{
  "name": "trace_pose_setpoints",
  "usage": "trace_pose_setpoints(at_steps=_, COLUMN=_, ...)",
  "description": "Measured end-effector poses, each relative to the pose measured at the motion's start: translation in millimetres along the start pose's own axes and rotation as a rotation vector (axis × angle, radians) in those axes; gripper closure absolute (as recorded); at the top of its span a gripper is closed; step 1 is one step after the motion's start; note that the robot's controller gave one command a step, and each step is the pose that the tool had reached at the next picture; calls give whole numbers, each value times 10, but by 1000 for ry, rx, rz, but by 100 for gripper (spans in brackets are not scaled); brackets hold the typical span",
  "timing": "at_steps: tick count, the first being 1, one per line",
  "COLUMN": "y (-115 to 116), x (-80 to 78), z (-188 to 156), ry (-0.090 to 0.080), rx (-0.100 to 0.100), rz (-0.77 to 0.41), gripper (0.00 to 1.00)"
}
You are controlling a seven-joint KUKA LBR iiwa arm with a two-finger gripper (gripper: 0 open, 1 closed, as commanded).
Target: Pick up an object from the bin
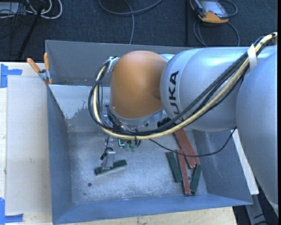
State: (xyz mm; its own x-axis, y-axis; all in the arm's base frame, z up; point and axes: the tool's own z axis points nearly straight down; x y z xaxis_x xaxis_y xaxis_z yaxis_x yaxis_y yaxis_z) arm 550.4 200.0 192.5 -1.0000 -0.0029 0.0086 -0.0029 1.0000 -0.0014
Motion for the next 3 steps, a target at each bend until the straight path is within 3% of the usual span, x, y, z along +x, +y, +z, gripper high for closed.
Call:
trace_pose_setpoints(at_steps=1, y=-353, x=63, z=1278, ry=1, rx=3, rz=-68, gripper=0)
trace_pose_setpoints(at_steps=2, y=-338, x=41, z=1226, ry=-6, rx=-1, rz=-65, gripper=100)
trace_pose_setpoints(at_steps=3, y=-667, x=296, z=-280, ry=-16, rx=-1, rz=-201, gripper=100)
